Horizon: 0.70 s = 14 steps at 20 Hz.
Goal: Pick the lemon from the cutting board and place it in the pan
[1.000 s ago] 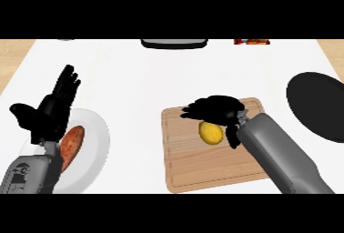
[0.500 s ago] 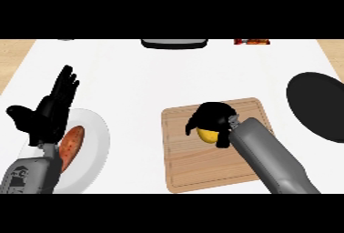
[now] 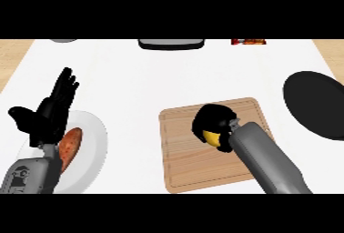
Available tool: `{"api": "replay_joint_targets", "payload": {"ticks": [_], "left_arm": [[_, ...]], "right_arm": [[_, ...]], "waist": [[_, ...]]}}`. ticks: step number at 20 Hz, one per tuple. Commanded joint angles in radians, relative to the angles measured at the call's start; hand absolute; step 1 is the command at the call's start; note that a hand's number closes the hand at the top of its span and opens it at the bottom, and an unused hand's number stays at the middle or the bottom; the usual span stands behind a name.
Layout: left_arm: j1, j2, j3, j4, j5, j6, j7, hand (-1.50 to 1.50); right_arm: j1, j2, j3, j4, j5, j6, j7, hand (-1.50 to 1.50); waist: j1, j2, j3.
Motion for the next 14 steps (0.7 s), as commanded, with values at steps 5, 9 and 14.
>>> {"api": "replay_joint_targets", "payload": {"ticks": [5, 9, 14], "left_arm": [[0.038, 0.028, 0.049, -0.011, 0.017, 0.006, 0.007, 0.00], [0.035, 0.018, 0.037, 0.002, 0.005, 0.009, -0.005, 0.00], [0.059, 0.014, 0.031, 0.004, -0.001, 0.003, -0.034, 0.00]], "right_arm": [[0.264, 0.087, -0.244, -0.118, -0.043, -0.068, 0.508, 1.50], [0.376, 0.154, -0.223, -0.358, 0.002, -0.205, 0.688, 1.50], [0.469, 0.156, -0.209, -0.714, 0.038, -0.312, 0.737, 1.50]], "waist": [[-0.084, -0.023, -0.002], [-0.056, -0.014, -0.001], [-0.055, -0.014, -0.001]]}}
